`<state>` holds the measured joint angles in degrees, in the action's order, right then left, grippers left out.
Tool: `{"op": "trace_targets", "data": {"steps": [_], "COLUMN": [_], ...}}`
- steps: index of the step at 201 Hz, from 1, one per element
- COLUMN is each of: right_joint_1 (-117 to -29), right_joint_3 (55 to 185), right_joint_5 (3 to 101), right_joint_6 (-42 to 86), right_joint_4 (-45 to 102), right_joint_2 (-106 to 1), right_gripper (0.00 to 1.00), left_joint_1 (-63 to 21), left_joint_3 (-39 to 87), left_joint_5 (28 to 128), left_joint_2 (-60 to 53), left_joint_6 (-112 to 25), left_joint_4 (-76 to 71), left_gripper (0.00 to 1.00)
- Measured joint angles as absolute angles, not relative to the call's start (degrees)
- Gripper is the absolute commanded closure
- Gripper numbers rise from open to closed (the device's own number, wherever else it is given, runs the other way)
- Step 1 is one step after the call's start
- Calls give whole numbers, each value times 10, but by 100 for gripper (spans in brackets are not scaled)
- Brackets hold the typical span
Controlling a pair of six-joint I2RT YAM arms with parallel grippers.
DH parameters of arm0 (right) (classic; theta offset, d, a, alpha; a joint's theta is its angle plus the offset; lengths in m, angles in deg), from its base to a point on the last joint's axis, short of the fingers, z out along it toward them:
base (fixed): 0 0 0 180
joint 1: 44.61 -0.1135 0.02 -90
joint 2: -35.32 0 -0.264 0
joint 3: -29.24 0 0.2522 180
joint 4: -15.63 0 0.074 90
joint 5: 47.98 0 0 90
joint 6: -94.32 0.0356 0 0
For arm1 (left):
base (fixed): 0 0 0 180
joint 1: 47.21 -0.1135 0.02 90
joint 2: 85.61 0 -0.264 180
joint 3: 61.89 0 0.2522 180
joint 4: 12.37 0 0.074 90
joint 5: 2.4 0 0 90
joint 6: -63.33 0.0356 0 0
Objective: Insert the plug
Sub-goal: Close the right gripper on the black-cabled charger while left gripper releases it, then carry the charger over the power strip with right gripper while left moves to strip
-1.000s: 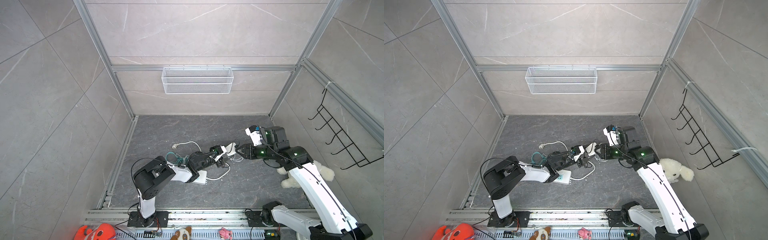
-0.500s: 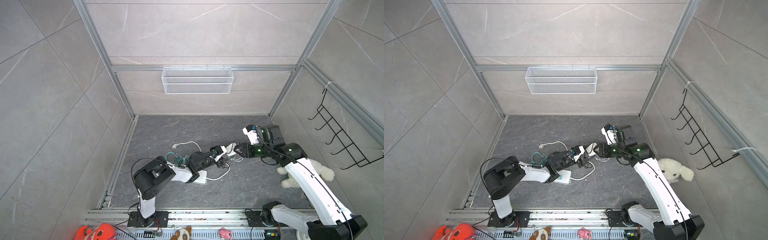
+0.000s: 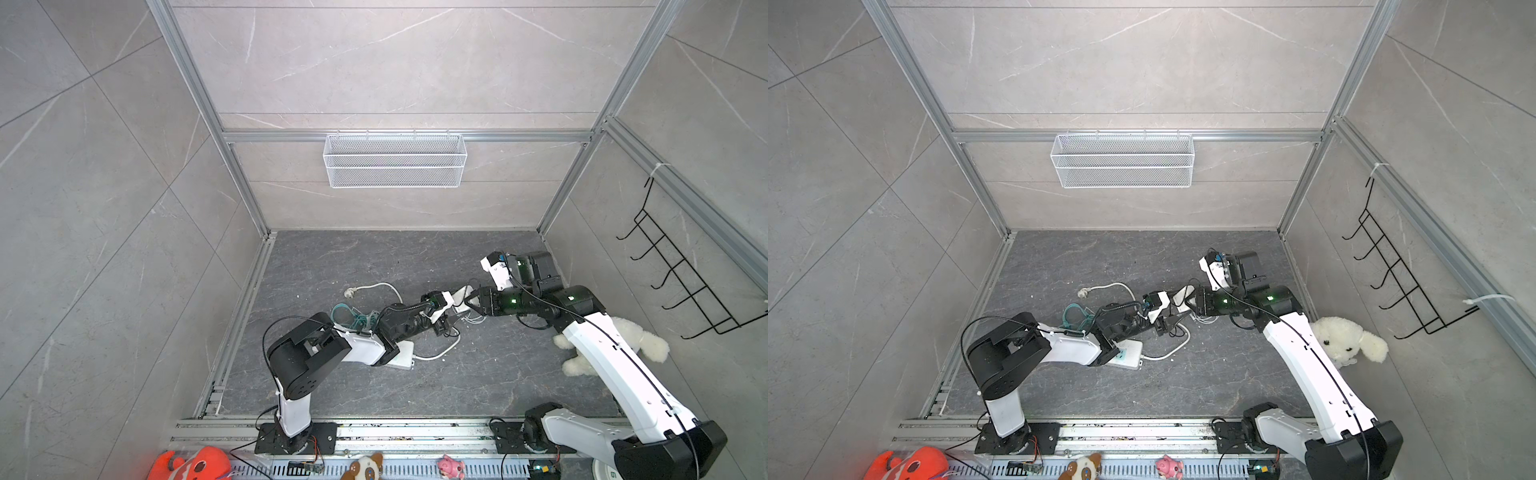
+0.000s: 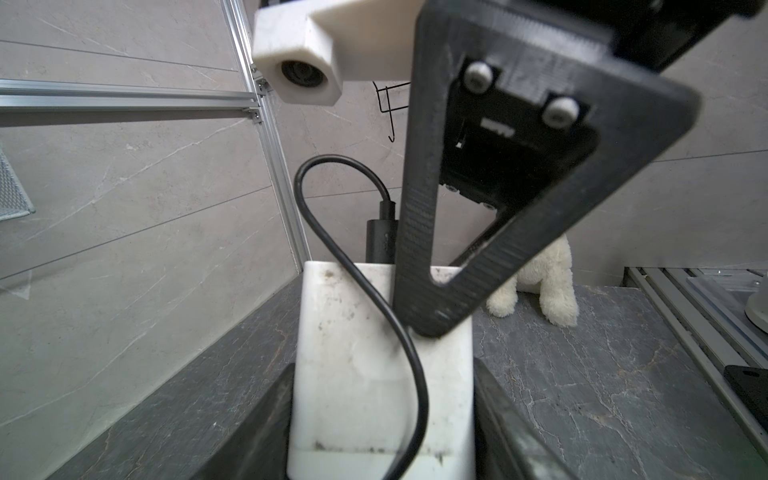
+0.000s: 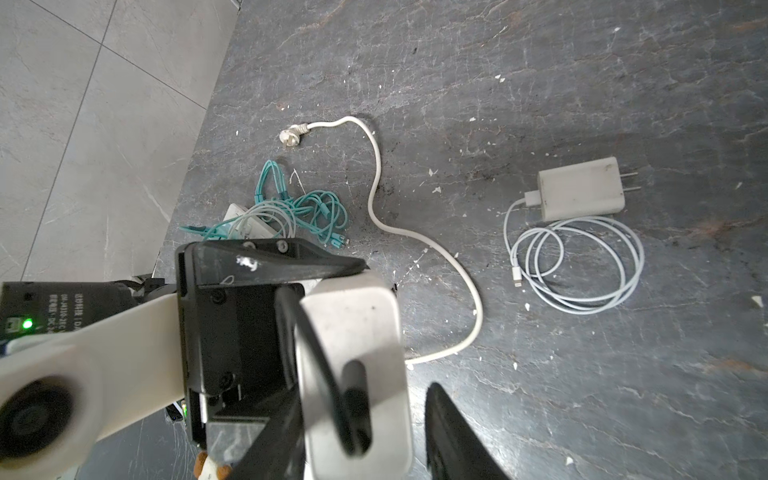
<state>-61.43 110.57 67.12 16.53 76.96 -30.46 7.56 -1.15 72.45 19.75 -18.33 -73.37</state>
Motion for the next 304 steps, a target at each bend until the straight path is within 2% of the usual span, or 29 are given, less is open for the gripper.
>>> {"op": "trace_targets", "data": {"steps": [22, 42, 55, 81, 122, 160, 213, 269, 289, 304], "right_joint_1": [-615, -615, -615, -615, -615, -615, -615, -630, -631, -632], "right_joint_3": [1105, 1105, 1105, 1105, 1105, 1131, 1183, 1207, 1276, 1376], "right_joint_5": [676, 680, 680, 681, 655, 601, 512, 416, 397, 379], "right_joint_6": [165, 161, 155, 152, 152, 152, 137, 131, 126, 121], "right_joint_4": [764, 761, 760, 760, 764, 795, 860, 934, 961, 985], "right_joint_2": [-306, -306, -306, -306, -304, -302, -342, -470, -540, -609], "right_gripper": [60, 72, 79, 86, 89, 89, 90, 90, 89, 89], "left_joint_1": [76, 76, 75, 75, 76, 76, 76, 76, 76, 76], "left_joint_3": [-11, -11, -11, -11, -27, -38, -43, -88, -100, -103], "left_joint_5": [724, 724, 723, 725, 752, 799, 955, 1056, 1070, 1075], "left_joint_2": [197, 197, 197, 197, 163, 59, -127, -265, -280, -279], "left_joint_6": [-185, -191, -197, -198, -172, -126, -95, -131, -146, -153], "left_joint_4": [-733, -734, -733, -734, -728, -623, -408, -245, -212, -190], "left_gripper": [68, 65, 56, 26, 17, 17, 22, 26, 26, 26]}}
